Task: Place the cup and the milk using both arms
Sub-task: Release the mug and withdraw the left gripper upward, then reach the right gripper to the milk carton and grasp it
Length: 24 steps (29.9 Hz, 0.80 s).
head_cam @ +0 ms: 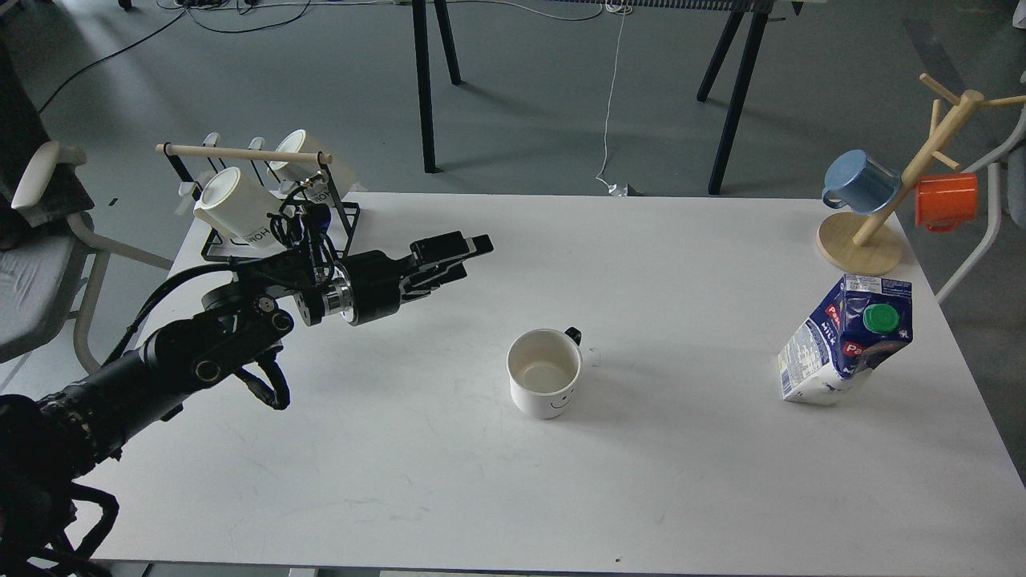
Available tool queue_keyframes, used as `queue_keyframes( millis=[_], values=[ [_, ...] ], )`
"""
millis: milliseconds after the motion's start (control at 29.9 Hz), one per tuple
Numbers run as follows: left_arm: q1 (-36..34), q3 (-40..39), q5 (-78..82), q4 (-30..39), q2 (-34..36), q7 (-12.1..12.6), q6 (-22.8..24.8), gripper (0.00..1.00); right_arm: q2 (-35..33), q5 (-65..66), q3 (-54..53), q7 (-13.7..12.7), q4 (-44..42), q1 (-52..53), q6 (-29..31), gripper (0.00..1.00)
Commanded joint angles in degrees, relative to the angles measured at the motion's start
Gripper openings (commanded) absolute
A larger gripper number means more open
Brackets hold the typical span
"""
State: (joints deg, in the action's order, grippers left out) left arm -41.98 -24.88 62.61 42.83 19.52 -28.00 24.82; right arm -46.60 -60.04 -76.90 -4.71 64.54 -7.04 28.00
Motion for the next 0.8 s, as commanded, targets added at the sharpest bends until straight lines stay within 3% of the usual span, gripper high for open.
queue_keyframes(
  millis=[0, 201, 602, 769],
  values=[
    [-0.03, -2.54, -11.86, -0.29, 2.01, 0.0, 3.18, 0.91, 0.01, -0.26, -1.15, -0.03, 2.6, -8.23, 0.0, 0.98],
    [0.58, -2.55, -15.24, -0.2, 2.02, 0.0, 3.18, 0.91, 3.69, 0.97, 5.51, -0.03, 5.07, -15.2, 0.0, 0.98],
    [0.76, -1.85, -15.15, -0.2, 2.28, 0.0, 3.18, 0.91, 16.97, 13.09, 10.72, 0.32, 4.28, -9.84, 0.0, 0.98],
    [1.02, -1.58, -15.15, -0.2, 2.28, 0.0, 3.18, 0.91, 18.2, 14.24, 11.15, 0.4, 3.58, -7.56, 0.0, 0.98]
  ],
)
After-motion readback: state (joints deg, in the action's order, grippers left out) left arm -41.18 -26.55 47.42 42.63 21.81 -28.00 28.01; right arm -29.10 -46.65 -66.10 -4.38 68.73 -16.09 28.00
